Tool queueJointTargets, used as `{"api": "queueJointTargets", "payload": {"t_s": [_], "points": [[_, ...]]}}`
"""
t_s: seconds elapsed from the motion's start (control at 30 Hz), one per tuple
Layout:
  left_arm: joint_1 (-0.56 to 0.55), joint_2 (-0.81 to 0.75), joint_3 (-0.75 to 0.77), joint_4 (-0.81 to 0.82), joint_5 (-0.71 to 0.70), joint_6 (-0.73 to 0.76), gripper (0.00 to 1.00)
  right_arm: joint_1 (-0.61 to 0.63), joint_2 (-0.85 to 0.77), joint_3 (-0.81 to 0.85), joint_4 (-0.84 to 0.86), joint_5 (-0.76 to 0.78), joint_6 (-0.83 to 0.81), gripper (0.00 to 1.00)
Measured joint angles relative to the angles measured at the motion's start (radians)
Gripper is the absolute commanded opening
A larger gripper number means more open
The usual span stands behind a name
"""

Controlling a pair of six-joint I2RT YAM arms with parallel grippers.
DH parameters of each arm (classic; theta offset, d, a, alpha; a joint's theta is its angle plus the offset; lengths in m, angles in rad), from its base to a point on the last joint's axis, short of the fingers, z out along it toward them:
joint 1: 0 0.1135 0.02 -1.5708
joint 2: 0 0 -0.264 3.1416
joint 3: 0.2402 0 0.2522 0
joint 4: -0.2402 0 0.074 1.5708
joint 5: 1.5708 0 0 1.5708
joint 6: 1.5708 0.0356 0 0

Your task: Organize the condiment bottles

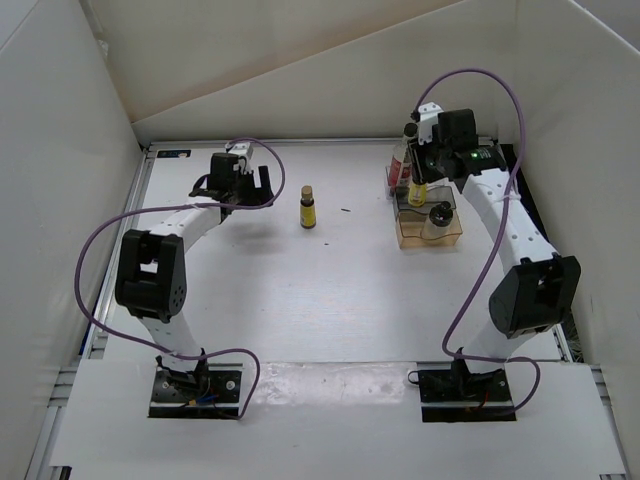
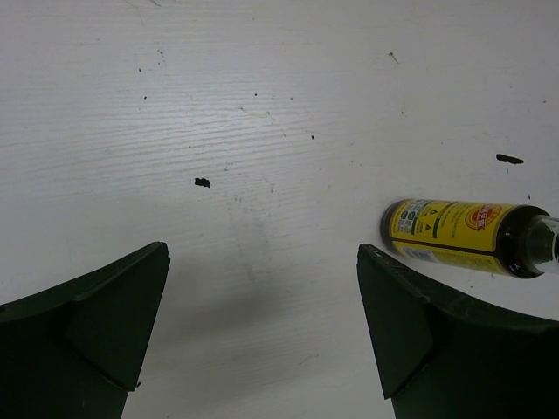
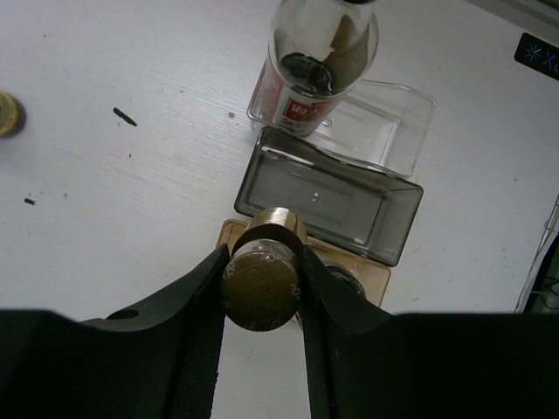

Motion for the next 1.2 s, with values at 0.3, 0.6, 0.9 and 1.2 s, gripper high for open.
{"api": "queueJointTargets", "payload": {"t_s": [0.3, 0.6, 0.9, 1.2], "points": [[-0.002, 0.01, 0.0, -0.002, 0.0, 0.0, 1.0, -0.039, 0.0, -0.076, 0.124, -0.021, 0.023, 0.0], [-0.002, 0.036, 0.002, -0.002, -0.001, 0.0, 1.0, -0.043, 0.013, -0.092, 0.195, -0.036, 0.041, 0.0], [0.0, 0.049, 0.008, -0.002, 0.0, 0.0, 1.0, -0.05, 0.066, -0.142, 0.273, -0.045, 0.06, 0.0], [0.007, 0.05, 0.01, -0.001, -0.001, 0.0, 1.0, -0.055, 0.111, -0.162, 0.314, -0.058, 0.071, 0.0]]}}
